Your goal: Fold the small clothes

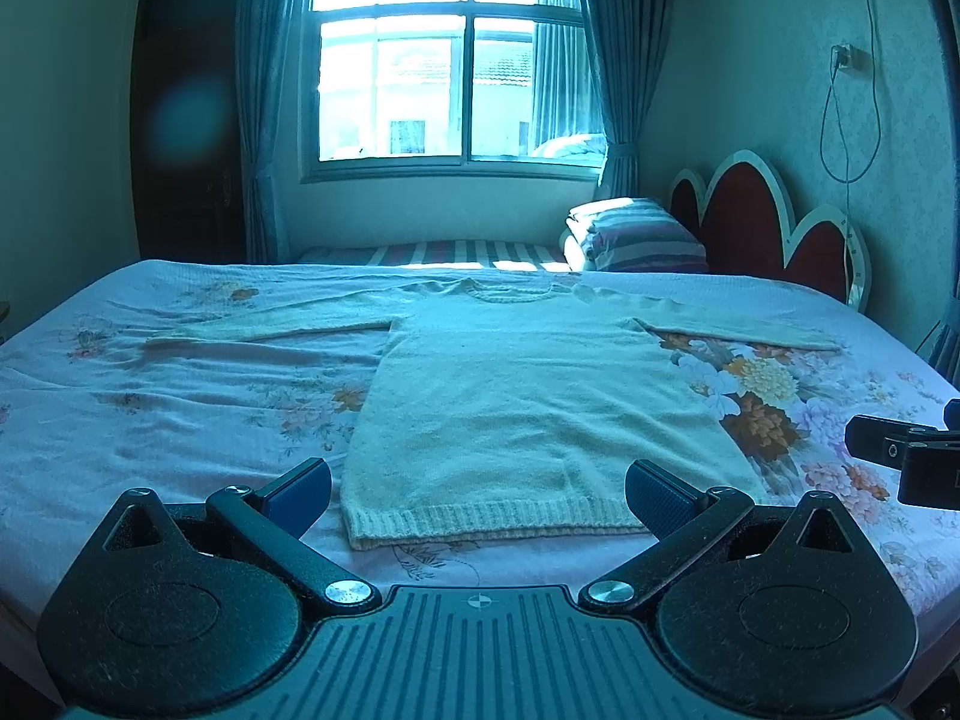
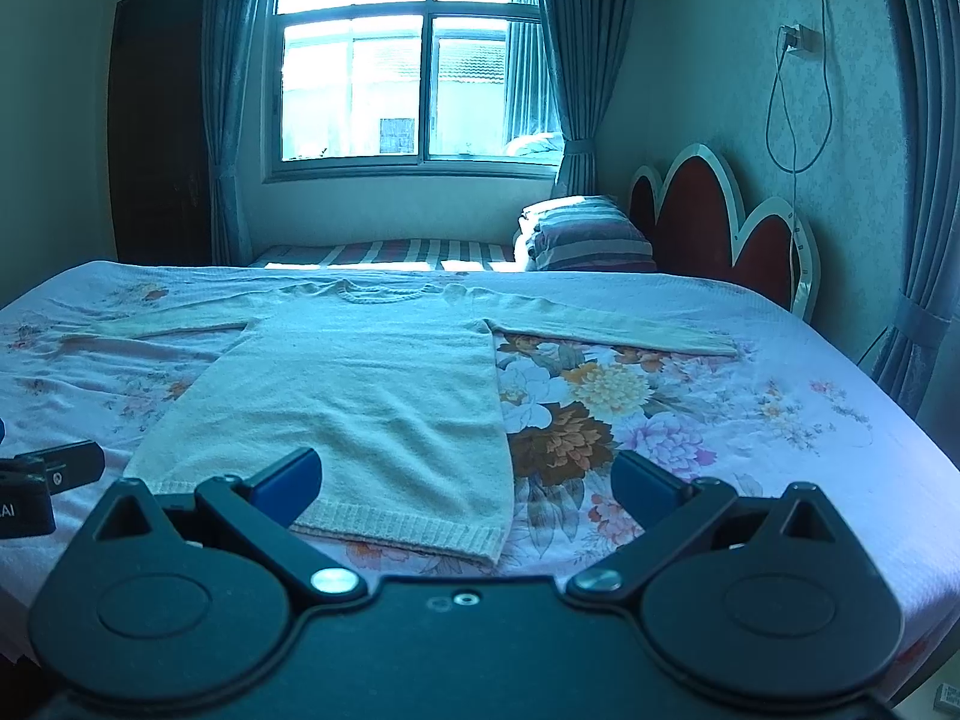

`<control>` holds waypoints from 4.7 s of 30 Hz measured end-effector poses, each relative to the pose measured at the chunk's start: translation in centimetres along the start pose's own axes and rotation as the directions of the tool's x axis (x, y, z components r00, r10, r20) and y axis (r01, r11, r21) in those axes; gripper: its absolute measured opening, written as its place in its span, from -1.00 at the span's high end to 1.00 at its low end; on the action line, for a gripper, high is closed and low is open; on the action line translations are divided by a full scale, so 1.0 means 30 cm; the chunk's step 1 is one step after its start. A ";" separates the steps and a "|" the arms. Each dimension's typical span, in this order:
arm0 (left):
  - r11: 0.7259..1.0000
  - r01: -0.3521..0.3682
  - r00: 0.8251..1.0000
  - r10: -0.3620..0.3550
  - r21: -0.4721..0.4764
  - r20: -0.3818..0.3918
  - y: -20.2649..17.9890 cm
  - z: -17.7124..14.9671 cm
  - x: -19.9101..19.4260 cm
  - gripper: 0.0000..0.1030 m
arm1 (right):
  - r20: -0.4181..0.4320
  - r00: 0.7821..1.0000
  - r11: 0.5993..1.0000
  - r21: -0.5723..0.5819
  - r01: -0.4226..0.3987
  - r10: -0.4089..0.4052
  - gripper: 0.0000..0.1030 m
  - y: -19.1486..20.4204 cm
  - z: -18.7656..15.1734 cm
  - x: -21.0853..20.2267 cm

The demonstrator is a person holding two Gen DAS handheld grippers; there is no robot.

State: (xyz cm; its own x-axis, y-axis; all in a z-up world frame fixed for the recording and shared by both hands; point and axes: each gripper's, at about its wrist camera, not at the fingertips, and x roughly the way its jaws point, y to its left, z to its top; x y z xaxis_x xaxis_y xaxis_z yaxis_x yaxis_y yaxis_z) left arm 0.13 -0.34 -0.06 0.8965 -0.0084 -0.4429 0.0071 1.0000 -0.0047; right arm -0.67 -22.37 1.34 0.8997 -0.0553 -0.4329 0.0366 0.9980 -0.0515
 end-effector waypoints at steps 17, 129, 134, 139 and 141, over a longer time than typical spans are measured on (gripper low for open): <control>1.000 0.003 1.000 -0.004 0.018 0.007 -0.007 0.013 -0.010 -1.00 | 0.010 1.000 1.000 0.005 0.000 0.000 -0.99 -0.001 0.007 -0.009; 0.920 -0.376 0.888 0.324 -0.110 -0.327 0.426 0.289 1.045 -1.00 | -0.051 0.995 0.797 0.596 0.102 -0.089 0.90 -0.938 0.430 1.405; 0.920 -0.375 0.894 0.326 -0.112 -0.308 0.575 0.269 1.059 -1.00 | 0.001 1.000 0.897 0.442 -0.015 0.016 0.90 -0.534 0.612 1.436; 0.915 -0.382 0.893 0.331 -0.127 -0.304 0.696 0.254 1.058 -1.00 | -0.014 0.981 0.922 0.344 -0.176 0.193 0.90 -0.077 0.695 1.518; 0.911 -0.389 0.891 0.333 -0.140 -0.308 0.737 0.242 1.050 -1.00 | -0.046 0.966 0.920 0.318 -0.228 0.255 0.90 0.084 0.689 1.561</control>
State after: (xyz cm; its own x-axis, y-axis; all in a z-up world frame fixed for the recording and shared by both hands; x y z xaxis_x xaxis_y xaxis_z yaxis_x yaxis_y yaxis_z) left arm 31.75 21.50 -7.62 0.6651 0.3252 -0.6722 -0.4041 0.9137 0.0423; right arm 50.55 -21.80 -0.47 0.8582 0.1999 -0.4729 -0.0329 0.9406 0.3378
